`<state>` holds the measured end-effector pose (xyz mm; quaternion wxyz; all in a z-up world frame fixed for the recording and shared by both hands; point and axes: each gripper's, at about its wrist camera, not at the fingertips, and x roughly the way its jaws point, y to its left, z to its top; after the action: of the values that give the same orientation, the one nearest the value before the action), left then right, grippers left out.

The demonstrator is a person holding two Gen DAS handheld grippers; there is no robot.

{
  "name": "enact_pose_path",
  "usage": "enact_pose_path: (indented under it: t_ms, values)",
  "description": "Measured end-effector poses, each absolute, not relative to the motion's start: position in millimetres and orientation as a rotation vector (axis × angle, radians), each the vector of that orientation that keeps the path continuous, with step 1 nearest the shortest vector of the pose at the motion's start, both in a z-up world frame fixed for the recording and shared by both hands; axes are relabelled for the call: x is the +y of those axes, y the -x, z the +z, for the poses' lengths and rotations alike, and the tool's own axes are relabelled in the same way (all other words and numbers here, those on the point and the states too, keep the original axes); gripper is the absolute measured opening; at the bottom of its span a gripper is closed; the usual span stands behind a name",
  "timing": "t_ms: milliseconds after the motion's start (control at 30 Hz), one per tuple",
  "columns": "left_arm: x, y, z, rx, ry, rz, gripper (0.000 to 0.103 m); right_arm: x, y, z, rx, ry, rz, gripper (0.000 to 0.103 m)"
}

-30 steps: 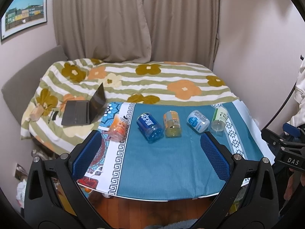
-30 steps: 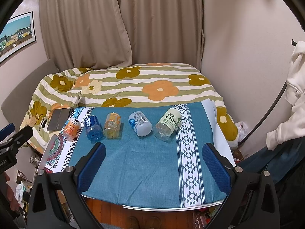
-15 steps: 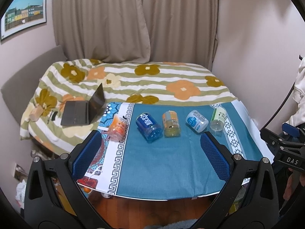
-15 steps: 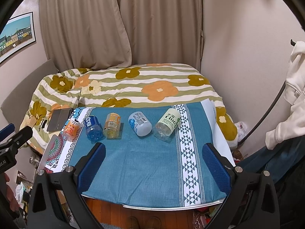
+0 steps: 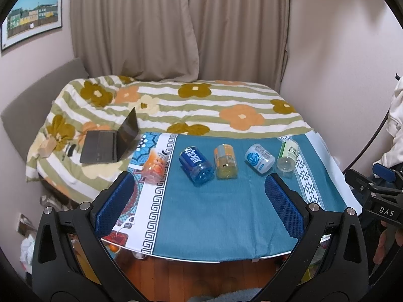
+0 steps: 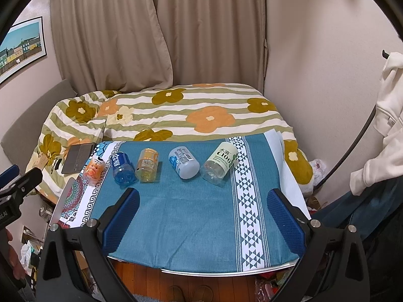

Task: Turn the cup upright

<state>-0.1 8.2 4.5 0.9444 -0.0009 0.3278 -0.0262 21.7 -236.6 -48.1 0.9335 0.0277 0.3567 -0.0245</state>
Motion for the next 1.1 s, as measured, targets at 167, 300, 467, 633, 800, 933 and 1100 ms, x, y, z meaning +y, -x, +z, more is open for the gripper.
enact_pose_path:
  t_ms: [167, 300, 467, 633, 800, 933, 1100]
  values:
    - [9, 1, 5, 0.666, 0.002, -0.048, 0.103, -237, -22, -47, 0.728, -0.058, -0.051, 0.101]
    - [9, 2, 6, 0.662, 0.007, -0.043, 0.103, -238, -21, -48, 0.728, -0.058, -0.049, 0.101]
    - [9, -1, 11, 0.676, 0.028, -0.034, 0.103, -240, -23, -45, 0.739, -0.062, -0.030, 0.101]
    - [8, -5, 14, 0.686, 0.047, 0.003, 0.103, -244, -30, -40, 0.741, -0.044, 0.008, 0.101]
    - [12, -17, 9, 0.718, 0.059, 0.079, 0.103, -248, -45, -43, 0.734, -0.068, 0.101, 0.101]
    - [23, -32, 3, 0.734, 0.064, 0.111, 0.103, -245, -62, -52, 0.734, -0.067, 0.143, 0.101]
    - [42, -59, -7, 0.744, 0.057, 0.123, 0.103, -236, -78, -61, 0.745, -0.062, 0.161, 0.101]
